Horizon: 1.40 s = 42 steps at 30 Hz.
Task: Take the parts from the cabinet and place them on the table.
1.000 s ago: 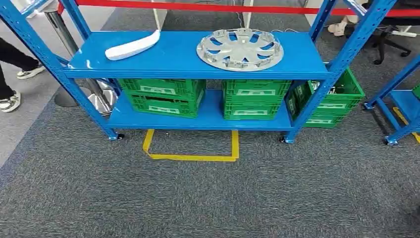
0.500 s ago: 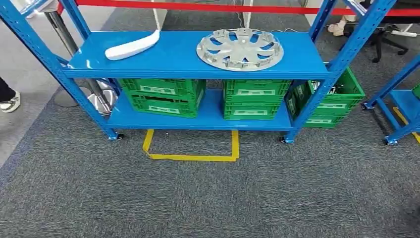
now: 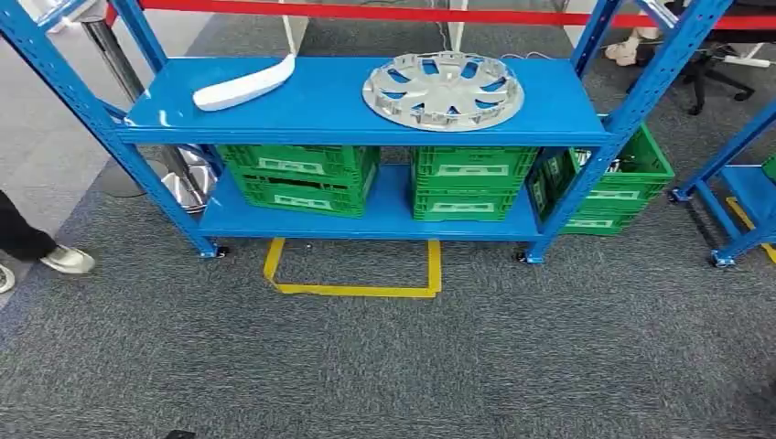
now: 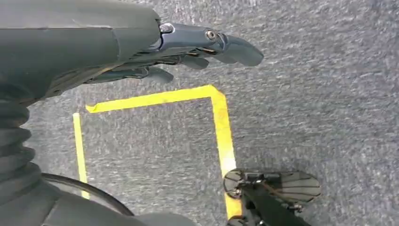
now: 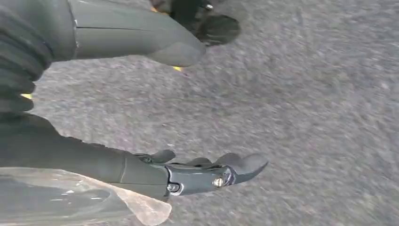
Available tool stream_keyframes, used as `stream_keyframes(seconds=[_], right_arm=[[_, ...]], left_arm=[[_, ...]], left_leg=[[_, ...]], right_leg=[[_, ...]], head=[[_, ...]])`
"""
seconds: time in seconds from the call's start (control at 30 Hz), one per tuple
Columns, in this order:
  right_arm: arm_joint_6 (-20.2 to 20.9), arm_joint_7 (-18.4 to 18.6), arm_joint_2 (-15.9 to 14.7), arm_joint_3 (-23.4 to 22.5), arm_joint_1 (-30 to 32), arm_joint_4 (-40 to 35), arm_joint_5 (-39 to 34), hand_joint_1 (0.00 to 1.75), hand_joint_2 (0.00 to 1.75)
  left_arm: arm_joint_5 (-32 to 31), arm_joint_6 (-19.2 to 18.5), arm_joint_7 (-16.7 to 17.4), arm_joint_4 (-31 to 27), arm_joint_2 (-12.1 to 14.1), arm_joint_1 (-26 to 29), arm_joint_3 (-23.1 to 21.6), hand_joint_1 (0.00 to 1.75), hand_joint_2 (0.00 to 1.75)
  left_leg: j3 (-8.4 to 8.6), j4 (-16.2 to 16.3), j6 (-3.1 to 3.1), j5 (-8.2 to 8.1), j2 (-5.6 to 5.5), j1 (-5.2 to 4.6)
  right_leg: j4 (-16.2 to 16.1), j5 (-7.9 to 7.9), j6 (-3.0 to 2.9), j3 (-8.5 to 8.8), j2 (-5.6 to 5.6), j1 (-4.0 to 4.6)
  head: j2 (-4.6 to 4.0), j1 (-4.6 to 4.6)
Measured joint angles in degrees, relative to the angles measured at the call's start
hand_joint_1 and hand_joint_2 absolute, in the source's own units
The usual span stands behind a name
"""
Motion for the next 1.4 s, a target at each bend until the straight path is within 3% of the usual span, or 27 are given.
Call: stream_keyframes(seconds=[0.07, 0.1, 0.4, 0.63, 0.73, 1.17, 1.4], right_arm=[[-0.6, -1.4, 0.2, -1.7, -0.6, 0.0, 1.6, 0.00, 1.75], [-1.0, -2.3, 0.4, -2.7, -1.0, 0.0, 2.5, 0.00, 0.00], [-4.8, -10.1, 2.4, -7.3, -3.2, -4.8, 8.1, 0.00, 0.00], [-7.6, -13.7, 3.6, -6.8, -2.9, -14.9, 9.9, 0.00, 0.00], [-8.2, -14.3, 3.7, -6.1, -2.7, -17.5, 10.3, 0.00, 0.00], [-13.5, -18.5, 4.3, 2.0, 0.2, -38.8, 11.1, 0.00, 0.00], [-15.4, -18.8, 3.8, 8.8, 2.6, -51.3, 10.1, 0.00, 0.00]], left_arm=[[-1.7, 0.4, -0.8, 0.2, -0.3, -0.4, 2.1, 0.00, 0.00], [-2.9, 0.6, -1.4, 0.4, -0.5, -0.5, 3.4, 0.00, 0.00], [-13.2, 2.0, -6.7, 1.8, -1.8, -2.4, 14.8, 0.00, 0.00], [-20.1, 2.2, -10.6, 2.9, -2.4, -3.6, 21.8, 0.00, 0.00], [-21.9, 2.2, -11.8, 3.0, -2.6, -3.8, 22.9, 0.00, 0.00], [-32.7, 2.1, -18.5, 4.4, -3.5, -5.7, 33.4, 0.00, 0.00], [-36.1, 2.3, -21.1, 5.1, -3.5, -6.3, 35.5, 0.00, 0.00]], left_leg=[[0.00, 0.0, 0.00, 0.00, 0.00, 0.00], [0.00, 0.0, 0.00, 0.00, 0.00, 0.00], [0.00, 0.0, 0.00, 0.04, 0.00, 0.01], [-0.01, 0.0, 0.00, 0.04, 0.00, 0.00], [-0.02, 0.0, 0.00, 0.04, -0.01, 0.00], [-0.04, 0.0, 0.00, 0.05, 0.01, 0.01], [-0.05, 0.0, -0.01, 0.05, 0.02, 0.01]], right_leg=[[0.0, 0.00, 0.00, 0.02, 0.00, 0.00], [0.0, 0.01, 0.00, 0.07, 0.00, 0.00], [0.0, 0.06, -0.01, 0.30, -0.01, 0.01], [0.0, 0.08, 0.00, 0.27, -0.01, 0.00], [0.0, 0.08, 0.00, 0.30, -0.02, 0.00], [0.0, 0.12, -0.04, 0.24, 0.04, 0.01], [0.0, 0.12, -0.04, 0.24, 0.05, 0.01]], head=[[0.00, 0.02], [0.00, 0.02], [0.00, 0.00], [0.00, 0.00], [0.00, 0.04], [0.00, 0.00], [0.00, 0.00]])
